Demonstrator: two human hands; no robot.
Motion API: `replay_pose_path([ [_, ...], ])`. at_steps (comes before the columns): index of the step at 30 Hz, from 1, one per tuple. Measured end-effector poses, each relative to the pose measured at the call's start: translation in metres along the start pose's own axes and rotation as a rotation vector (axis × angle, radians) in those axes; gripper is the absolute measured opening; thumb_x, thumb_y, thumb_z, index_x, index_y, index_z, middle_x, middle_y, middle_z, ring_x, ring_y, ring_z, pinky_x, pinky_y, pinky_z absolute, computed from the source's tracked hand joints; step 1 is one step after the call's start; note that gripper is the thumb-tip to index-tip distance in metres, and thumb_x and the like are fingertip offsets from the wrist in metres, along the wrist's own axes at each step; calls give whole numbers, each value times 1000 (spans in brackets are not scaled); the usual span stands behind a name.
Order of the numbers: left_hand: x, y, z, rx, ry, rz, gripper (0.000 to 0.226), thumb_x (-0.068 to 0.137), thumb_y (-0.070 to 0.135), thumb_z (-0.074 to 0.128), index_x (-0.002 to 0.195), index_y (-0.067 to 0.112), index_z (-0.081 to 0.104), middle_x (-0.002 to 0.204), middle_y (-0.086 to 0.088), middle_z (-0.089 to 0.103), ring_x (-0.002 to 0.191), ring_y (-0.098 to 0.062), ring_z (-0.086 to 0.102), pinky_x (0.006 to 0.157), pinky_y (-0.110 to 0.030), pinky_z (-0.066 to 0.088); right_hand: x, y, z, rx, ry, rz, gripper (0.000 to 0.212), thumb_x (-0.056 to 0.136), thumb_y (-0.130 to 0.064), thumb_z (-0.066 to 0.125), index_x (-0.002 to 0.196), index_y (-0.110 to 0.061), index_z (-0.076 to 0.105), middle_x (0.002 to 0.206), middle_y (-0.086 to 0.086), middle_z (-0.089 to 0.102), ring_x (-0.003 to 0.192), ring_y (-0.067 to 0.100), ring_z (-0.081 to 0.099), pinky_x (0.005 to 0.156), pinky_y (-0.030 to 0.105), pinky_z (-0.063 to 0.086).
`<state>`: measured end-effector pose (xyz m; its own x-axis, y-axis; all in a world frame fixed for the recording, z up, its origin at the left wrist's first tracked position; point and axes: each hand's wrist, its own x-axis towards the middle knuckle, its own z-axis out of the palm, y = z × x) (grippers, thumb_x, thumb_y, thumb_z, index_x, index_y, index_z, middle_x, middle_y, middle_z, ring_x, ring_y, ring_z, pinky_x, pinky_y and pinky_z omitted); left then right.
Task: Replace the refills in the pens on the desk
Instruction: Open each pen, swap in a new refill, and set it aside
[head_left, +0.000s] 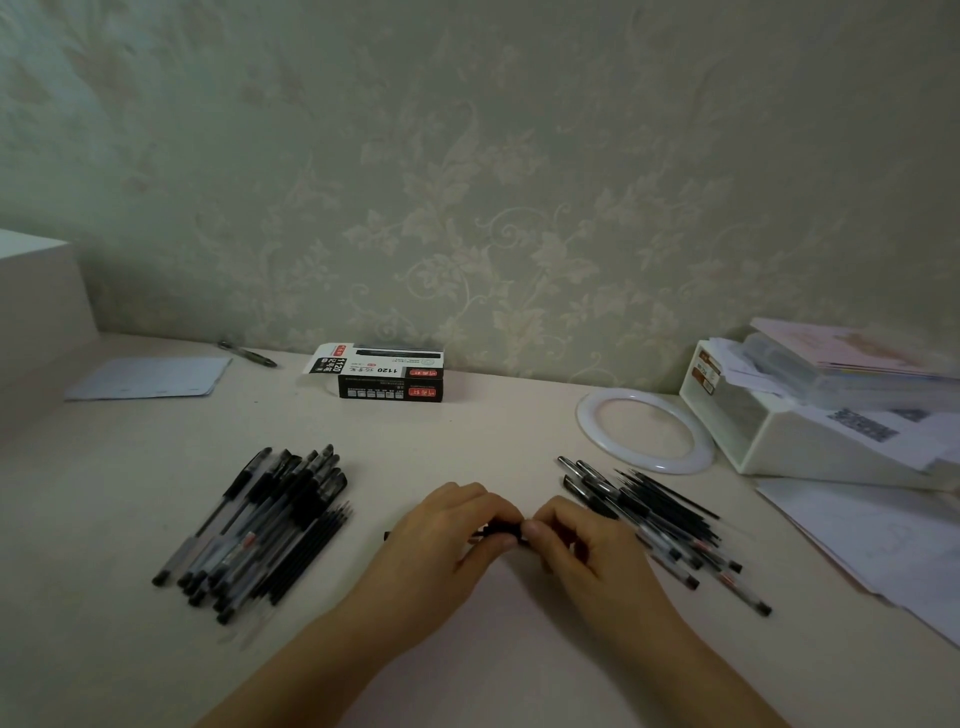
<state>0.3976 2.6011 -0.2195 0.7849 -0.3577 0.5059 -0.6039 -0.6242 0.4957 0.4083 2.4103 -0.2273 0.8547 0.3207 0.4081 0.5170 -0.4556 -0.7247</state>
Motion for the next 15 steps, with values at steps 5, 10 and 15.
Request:
replay_pose_path([
  [5,0,1,-1,-27,26,1,8,93,27,62,99,30,67,90,17,61,87,-6,52,76,-26,45,1,-3,0,-9,11,-10,29,91,-47,50,78,-26,65,68,-6,61,62,14,54,56,24,39],
  [10,1,3,-5,-45,44,15,6,91,27,64,93,30,69,84,18,58,83,-5,52,71,-20,42,1,-7,-2,0,5,-46,24,96,-28,54,76,-20,64,64,-14,53,62,5,48,58,13,33],
  [15,1,3,-5,-8,60,17,6,91,27,66,93,31,68,84,20,56,81,-2,50,70,-12,36,2,-9,-2,33,-2,-10,25,96,-26,56,75,-17,64,64,-8,55,61,4,48,58,13,32],
])
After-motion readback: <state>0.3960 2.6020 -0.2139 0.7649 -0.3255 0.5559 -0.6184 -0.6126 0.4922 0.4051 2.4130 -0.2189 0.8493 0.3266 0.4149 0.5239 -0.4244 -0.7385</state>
